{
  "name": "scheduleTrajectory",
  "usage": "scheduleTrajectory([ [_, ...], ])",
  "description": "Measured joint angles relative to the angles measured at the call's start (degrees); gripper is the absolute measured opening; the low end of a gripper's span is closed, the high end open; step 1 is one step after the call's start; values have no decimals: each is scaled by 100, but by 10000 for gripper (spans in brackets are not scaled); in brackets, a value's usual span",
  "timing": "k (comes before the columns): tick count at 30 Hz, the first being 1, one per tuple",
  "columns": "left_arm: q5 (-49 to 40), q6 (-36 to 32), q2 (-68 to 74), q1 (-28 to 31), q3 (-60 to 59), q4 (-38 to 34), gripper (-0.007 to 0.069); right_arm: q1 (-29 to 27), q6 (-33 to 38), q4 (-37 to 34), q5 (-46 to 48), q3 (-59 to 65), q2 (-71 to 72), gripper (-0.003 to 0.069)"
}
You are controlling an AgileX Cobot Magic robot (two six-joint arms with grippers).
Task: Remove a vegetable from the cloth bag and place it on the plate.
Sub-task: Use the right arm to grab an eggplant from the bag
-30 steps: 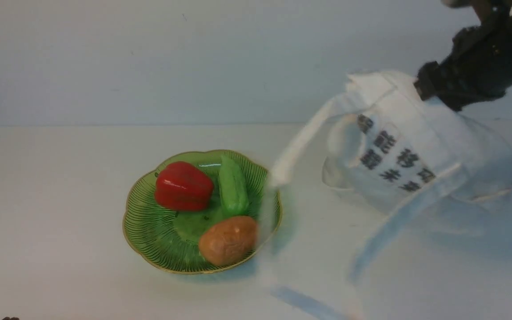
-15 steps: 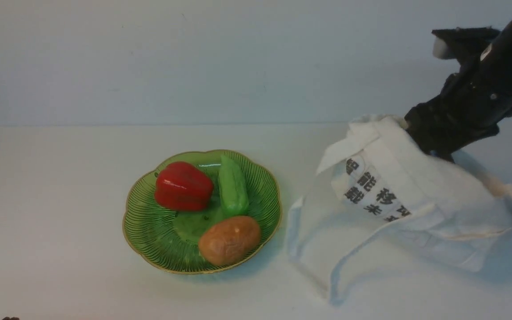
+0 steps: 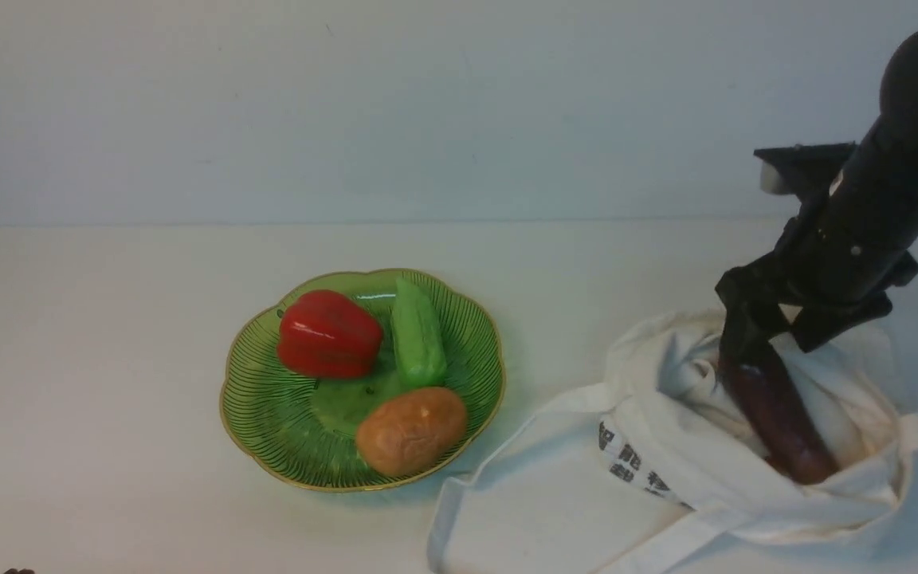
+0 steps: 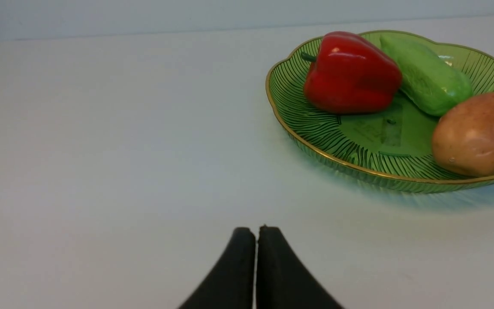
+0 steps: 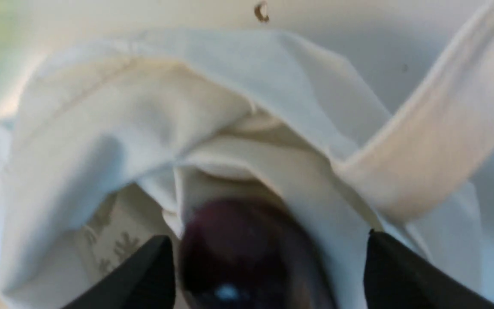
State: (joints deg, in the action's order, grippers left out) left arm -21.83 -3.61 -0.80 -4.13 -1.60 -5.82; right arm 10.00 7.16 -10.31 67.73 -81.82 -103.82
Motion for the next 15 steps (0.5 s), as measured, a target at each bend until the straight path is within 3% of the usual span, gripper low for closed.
scheduleTrajectory([
  [7, 0, 0, 0, 0, 0, 0, -8, 121, 0, -216, 88, 4, -117, 574],
  [11, 0, 0, 0, 0, 0, 0, -8, 381, -111, 331, 53, 4, -190, 572],
  [14, 0, 0, 0, 0, 0, 0, -8, 462, -240, 635, 51, 4, -271, 535],
  [15, 0, 0, 0, 0, 0, 0, -8, 487, -274, 773, 51, 4, -278, 468],
])
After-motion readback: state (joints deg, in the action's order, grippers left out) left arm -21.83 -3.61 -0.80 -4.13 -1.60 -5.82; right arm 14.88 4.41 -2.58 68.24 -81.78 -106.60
